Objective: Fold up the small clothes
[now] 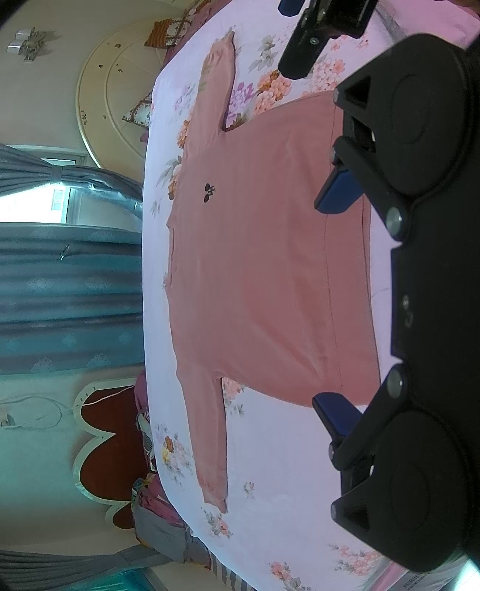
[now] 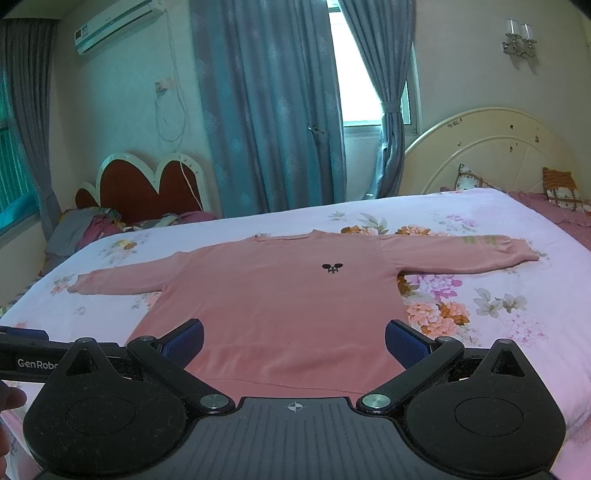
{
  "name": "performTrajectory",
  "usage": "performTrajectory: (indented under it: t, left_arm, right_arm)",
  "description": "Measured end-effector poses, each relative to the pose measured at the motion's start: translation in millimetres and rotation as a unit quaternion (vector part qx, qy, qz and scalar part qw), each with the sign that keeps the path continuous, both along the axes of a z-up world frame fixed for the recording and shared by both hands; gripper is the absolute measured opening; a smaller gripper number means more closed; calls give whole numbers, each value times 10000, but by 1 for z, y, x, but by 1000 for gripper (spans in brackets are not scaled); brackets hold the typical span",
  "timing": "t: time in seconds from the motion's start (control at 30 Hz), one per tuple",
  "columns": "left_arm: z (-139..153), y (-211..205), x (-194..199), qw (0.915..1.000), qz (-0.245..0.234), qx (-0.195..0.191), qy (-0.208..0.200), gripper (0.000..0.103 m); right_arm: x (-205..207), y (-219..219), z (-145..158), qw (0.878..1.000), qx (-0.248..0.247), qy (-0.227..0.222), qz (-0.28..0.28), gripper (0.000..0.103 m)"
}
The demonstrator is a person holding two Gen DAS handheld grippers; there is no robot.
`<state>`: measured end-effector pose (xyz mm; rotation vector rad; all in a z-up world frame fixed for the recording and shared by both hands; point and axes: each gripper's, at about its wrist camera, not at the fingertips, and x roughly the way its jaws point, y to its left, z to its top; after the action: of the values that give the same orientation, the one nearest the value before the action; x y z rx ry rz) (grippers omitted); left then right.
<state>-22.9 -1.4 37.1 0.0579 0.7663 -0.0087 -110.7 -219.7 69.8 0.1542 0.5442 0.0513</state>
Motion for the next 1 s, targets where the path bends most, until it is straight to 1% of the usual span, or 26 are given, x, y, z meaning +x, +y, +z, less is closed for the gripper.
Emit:
performTrajectory:
  t: [1.0]
  left_arm:
    - [-1, -1, 2, 10000, 23, -12, 1, 103]
  right_arm:
    - [12, -3, -2, 10000, -19, -25, -87, 103]
